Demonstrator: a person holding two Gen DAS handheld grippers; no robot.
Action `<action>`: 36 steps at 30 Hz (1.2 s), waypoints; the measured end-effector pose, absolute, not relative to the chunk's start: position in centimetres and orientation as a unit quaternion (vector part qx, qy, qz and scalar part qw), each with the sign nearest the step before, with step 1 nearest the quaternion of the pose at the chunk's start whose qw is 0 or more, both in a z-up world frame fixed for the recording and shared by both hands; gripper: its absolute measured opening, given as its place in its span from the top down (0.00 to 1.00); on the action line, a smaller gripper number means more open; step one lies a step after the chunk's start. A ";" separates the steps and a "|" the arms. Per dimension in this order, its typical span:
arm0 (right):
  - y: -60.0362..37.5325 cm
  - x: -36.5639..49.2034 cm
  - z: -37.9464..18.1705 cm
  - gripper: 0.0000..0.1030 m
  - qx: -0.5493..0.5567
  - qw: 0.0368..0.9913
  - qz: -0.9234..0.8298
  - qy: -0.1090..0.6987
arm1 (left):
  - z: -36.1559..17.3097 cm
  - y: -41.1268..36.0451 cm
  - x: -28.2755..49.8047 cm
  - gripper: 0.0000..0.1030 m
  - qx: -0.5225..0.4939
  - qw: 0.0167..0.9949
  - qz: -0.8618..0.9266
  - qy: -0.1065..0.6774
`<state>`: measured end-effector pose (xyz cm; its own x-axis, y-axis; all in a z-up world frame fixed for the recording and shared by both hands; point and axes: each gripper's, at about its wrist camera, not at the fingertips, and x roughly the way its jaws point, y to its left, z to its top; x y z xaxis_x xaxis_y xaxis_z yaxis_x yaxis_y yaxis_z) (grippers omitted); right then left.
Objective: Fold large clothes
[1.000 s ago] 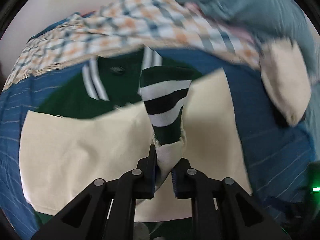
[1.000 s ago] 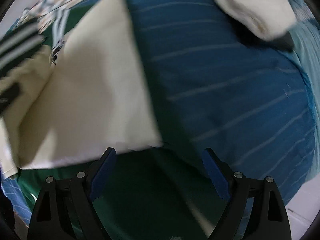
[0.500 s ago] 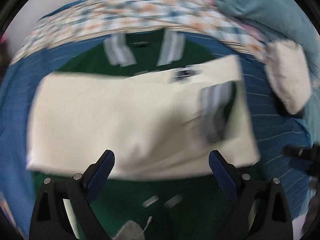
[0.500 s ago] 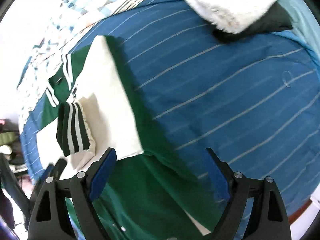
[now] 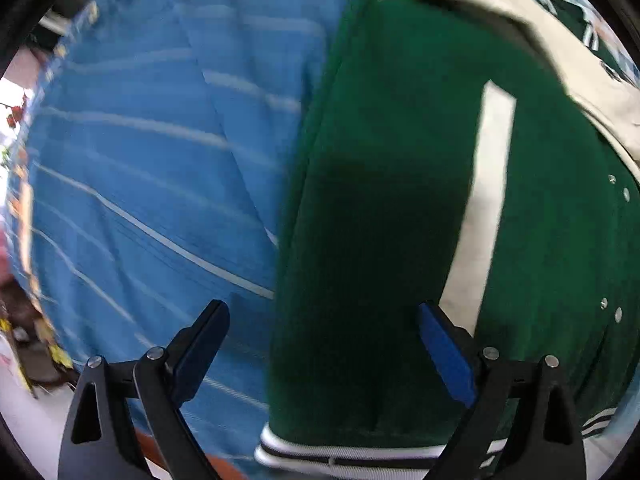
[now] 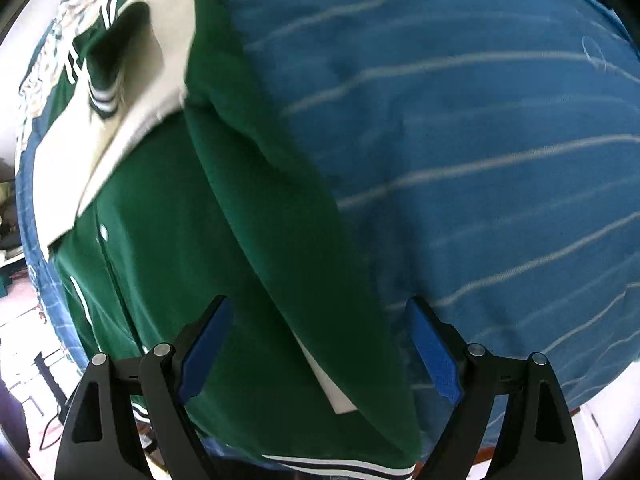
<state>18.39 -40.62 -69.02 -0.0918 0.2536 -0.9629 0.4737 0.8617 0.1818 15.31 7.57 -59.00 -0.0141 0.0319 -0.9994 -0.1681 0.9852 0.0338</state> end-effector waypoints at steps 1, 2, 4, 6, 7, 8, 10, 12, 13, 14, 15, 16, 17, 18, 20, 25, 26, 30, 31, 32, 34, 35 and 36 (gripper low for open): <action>-40.4 18.2 -69.2 0.13 0.244 0.627 -0.085 0.735 | -59.5 7.5 15.4 0.08 -0.059 0.700 0.072 0.708; -40.2 18.1 -69.5 0.13 0.240 0.626 -0.084 0.737 | -59.7 7.4 15.5 0.14 -0.066 0.704 0.073 0.703; -39.7 18.0 -69.9 0.13 0.235 0.625 -0.080 0.740 | -59.0 6.1 15.7 0.67 -0.069 0.729 0.058 0.678; -39.2 18.1 -70.2 0.13 0.230 0.624 -0.080 0.743 | -58.4 4.4 16.0 0.94 -0.027 0.735 0.062 0.675; -38.9 18.2 -70.1 0.13 0.228 0.624 -0.080 0.744 | -58.0 4.1 16.1 0.94 -0.024 0.738 0.066 0.672; -38.6 18.1 -70.1 0.13 0.227 0.625 -0.078 0.743 | -57.7 4.1 16.1 0.95 -0.031 0.741 0.070 0.667; -38.1 17.8 -69.8 0.13 0.226 0.627 -0.076 0.742 | -56.8 4.4 15.9 0.95 -0.042 0.748 0.076 0.658; -37.3 17.4 -69.2 0.13 0.232 0.628 -0.073 0.739 | -55.7 4.6 15.8 0.95 -0.036 0.759 0.075 0.646; -37.2 17.2 -68.9 0.13 0.235 0.629 -0.074 0.737 | -55.1 4.8 15.8 0.96 -0.033 0.764 0.072 0.640; -37.0 16.8 -68.3 0.13 0.244 0.631 -0.073 0.733 | -54.8 5.0 15.9 0.95 -0.033 0.765 0.067 0.640; -36.9 16.5 -68.0 0.13 0.252 0.630 -0.072 0.731 | -54.4 5.2 16.0 0.95 -0.033 0.768 0.065 0.636; -36.8 16.1 -67.7 0.13 0.262 0.629 -0.072 0.728 | -53.9 5.7 16.0 0.95 -0.031 0.769 0.057 0.637; -36.9 15.0 -67.3 0.13 0.274 0.625 -0.070 0.727 | -53.5 6.2 16.0 0.95 -0.020 0.771 0.050 0.634; -36.8 14.5 -67.2 0.13 0.279 0.623 -0.069 0.728 | -53.2 6.5 15.9 0.95 -0.013 0.774 0.047 0.631; -36.4 13.4 -67.3 0.13 0.267 0.617 -0.076 0.736 | -53.6 6.6 15.5 0.94 0.000 0.765 0.033 0.643; -36.4 8.9 -71.6 0.86 0.314 0.555 -0.088 0.765 | -54.8 7.4 15.5 0.89 0.018 0.745 0.038 0.666; -36.7 8.2 -71.6 0.86 0.337 0.552 -0.092 0.757 | -54.4 7.7 15.7 0.88 0.012 0.746 0.042 0.664; -39.3 6.6 -71.4 0.75 0.394 0.524 -0.103 0.748 | -52.4 6.9 14.8 0.76 0.011 0.758 0.066 0.649; -39.5 6.9 -70.6 0.69 0.346 0.527 -0.127 0.766 | -51.9 6.3 14.5 0.66 0.021 0.761 0.074 0.645; -39.4 7.4 -70.0 0.65 0.315 0.533 -0.140 0.773 | -51.3 5.8 14.3 0.33 0.026 0.763 0.079 0.641; -38.2 8.9 -67.3 0.65 0.257 0.567 -0.149 0.768 | -50.6 5.0 14.0 0.05 0.030 0.766 0.092 0.635; -36.8 9.9 -65.5 0.64 0.245 0.599 -0.135 0.750 | -50.3 4.1 13.7 0.05 0.035 0.767 0.098 0.634; -35.7 10.5 -64.4 0.61 0.245 0.617 -0.120 0.738 | -50.3 3.8 13.7 0.05 0.040 0.766 0.101 0.634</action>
